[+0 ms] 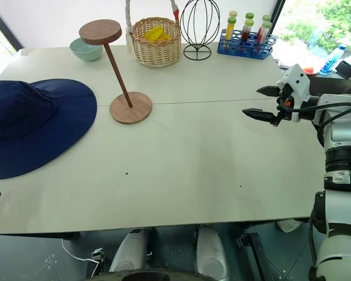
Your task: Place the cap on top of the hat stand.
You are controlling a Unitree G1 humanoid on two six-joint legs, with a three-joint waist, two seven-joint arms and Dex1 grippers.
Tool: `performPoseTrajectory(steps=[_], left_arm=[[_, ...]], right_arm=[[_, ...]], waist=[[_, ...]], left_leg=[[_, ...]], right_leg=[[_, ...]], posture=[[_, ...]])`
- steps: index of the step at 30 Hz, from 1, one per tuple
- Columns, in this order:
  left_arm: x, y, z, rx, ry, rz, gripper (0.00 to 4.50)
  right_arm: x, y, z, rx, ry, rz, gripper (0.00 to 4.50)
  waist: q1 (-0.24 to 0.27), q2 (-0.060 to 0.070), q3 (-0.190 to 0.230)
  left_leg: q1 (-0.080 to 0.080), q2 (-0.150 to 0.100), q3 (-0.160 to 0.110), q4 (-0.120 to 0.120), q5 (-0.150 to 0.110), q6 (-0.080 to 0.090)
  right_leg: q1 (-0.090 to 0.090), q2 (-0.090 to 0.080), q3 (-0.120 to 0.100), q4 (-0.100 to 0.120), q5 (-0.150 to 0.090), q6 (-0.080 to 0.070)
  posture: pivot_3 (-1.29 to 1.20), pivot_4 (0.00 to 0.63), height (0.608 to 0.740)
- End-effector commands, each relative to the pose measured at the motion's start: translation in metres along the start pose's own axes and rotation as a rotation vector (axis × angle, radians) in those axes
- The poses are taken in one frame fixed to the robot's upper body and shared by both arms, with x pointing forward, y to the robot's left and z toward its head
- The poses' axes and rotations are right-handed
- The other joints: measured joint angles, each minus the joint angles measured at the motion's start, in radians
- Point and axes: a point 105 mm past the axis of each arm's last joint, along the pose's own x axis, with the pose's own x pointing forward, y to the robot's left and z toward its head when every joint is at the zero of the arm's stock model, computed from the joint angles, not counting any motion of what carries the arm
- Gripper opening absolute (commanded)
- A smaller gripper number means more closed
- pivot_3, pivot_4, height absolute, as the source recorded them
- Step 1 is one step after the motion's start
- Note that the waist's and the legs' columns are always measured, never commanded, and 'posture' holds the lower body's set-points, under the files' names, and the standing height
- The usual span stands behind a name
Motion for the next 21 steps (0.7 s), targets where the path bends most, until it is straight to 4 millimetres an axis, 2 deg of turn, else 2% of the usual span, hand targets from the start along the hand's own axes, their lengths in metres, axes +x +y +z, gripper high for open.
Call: performPoseTrajectory(steps=[1, 12, 17, 21], left_arm=[[-0.003, 0.002, 0.014, 0.035, -0.037, 0.017, 4.44], [0.001, 0.001, 0.017, 0.073, -0.024, -0.004, 4.44], [0.008, -0.01, 0.023, 0.258, -0.004, -0.038, 4.44], [0.014, -0.017, 0.018, 0.48, 0.045, -0.065, 4.44]], right_arm=[[-0.006, -0.008, 0.02, -0.041, -0.061, -0.031, 4.5], [-0.007, -0.003, 0.024, 0.008, -0.068, 0.016, 4.5], [-0.005, 0.007, 0.032, -0.027, -0.067, 0.085, 4.5], [-0.004, 0.036, 0.055, -0.035, -0.108, 0.257, 4.5]], waist=[[0.0, 0.0, 0.0], [0.001, 0.0, 0.0], [0.001, 0.0, 0.0], [0.0, 0.001, 0.0]], left_leg=[[0.0, 0.0, 0.0, 0.0, 0.0, 0.0], [0.001, 0.0, 0.0, 0.001, 0.0, 0.0], [0.001, 0.0, 0.0, 0.0, 0.0, 0.0], [0.001, 0.0, 0.0, 0.0, 0.0, 0.0]], right_leg=[[0.0, 0.0, 0.0, 0.0, 0.0, 0.0], [0.001, 0.0, 0.0, 0.0, 0.0, 0.0], [0.001, 0.0, 0.0, 0.0, 0.0, 0.0], [0.0, 0.0, 0.001, 0.001, 0.0, 0.0]], posture=[[0.0, 0.15, 0.74], [0.0, 0.15, 0.74], [0.0, 0.15, 0.74], [0.0, 0.15, 0.74]])
